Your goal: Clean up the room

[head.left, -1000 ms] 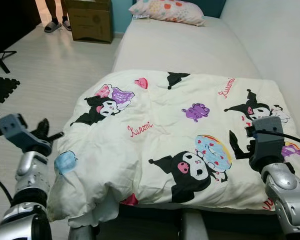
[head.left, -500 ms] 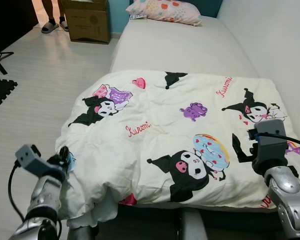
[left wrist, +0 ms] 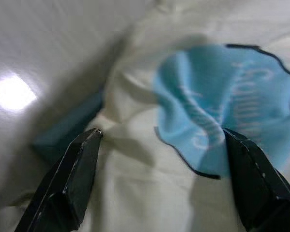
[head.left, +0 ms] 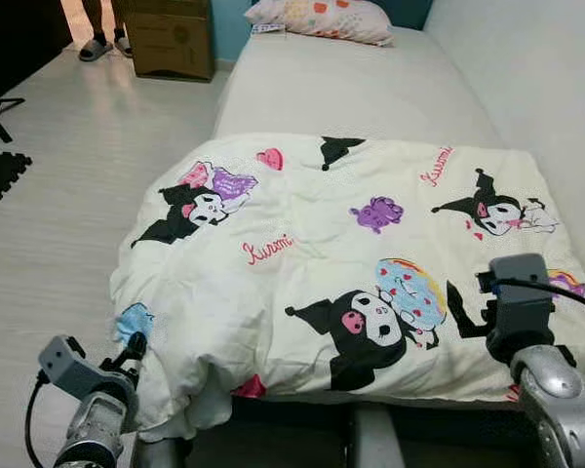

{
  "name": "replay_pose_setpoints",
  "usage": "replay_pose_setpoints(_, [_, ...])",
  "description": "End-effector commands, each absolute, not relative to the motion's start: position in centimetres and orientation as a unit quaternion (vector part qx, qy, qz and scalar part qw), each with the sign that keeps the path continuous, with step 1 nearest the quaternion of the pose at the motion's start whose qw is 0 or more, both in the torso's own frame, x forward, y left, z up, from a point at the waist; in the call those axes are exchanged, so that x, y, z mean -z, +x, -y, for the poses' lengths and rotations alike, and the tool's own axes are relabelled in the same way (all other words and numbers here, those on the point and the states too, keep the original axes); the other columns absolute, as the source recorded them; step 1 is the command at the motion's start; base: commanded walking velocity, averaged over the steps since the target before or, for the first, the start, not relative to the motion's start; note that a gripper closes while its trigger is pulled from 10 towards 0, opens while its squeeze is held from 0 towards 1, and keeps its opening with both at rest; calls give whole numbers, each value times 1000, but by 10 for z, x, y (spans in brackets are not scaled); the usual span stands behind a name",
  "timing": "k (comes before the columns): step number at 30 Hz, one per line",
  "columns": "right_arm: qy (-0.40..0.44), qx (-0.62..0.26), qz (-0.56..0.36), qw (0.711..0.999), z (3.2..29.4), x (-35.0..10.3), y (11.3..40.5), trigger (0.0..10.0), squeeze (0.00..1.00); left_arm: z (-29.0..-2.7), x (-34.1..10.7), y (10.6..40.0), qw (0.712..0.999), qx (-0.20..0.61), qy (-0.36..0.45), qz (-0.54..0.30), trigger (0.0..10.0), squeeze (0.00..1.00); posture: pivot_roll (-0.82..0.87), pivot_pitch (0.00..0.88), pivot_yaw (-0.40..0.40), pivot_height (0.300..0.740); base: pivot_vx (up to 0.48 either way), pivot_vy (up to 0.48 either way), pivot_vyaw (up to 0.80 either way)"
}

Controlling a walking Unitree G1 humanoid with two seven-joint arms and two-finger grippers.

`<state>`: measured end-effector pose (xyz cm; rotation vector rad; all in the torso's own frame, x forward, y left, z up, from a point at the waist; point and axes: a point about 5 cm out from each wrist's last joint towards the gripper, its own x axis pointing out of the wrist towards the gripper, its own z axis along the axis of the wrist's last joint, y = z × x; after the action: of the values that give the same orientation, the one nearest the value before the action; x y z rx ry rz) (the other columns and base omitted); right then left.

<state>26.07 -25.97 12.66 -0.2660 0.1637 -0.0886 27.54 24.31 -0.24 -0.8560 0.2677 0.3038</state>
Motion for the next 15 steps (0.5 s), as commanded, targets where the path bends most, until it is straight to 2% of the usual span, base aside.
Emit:
replay_pose_setpoints(1, [-126, 40, -96, 987, 258, -117, 257, 10000, 0, -235, 7, 273, 882, -135, -429, -138, 10000, 0, -74, 207, -92, 522, 0, 0, 0])
replay_pose_setpoints(5, [-109, 29, -109, 988, 251, -107, 256, 10000, 0, -231, 2, 280, 883, -117, -438, -125, 10000, 0, -75, 205, -94, 522, 0, 0, 0])
replay_pose_setpoints(8, [-79, 1, -127, 989, 229, -90, 252, 10000, 0, -229, -9, 291, 887, -100, -439, -104, 10000, 0, -73, 203, -90, 522, 0, 0, 0])
replay_pose_setpoints(9, [-72, -8, -132, 989, 220, -86, 251, 10000, 0, -231, -13, 294, 889, -98, -437, -96, 2353, 0, -72, 205, -88, 522, 0, 0, 0])
replay_pose_setpoints(10, [-72, -8, -132, 989, 220, -86, 251, 10000, 0, -231, -13, 294, 889, -98, -437, -96, 2353, 0, -72, 205, -88, 522, 0, 0, 0])
replay_pose_setpoints(11, [-69, -13, -133, 989, 216, -85, 250, 10000, 0, -233, -15, 295, 890, -98, -437, -90, 0, 0, -72, 204, -87, 522, 0, 0, 0])
replay_pose_setpoints(15, [-69, -14, -134, 988, 214, -84, 250, 10000, 0, -236, -16, 295, 890, -101, -437, -86, 0, 0, -71, 205, -85, 522, 0, 0, 0])
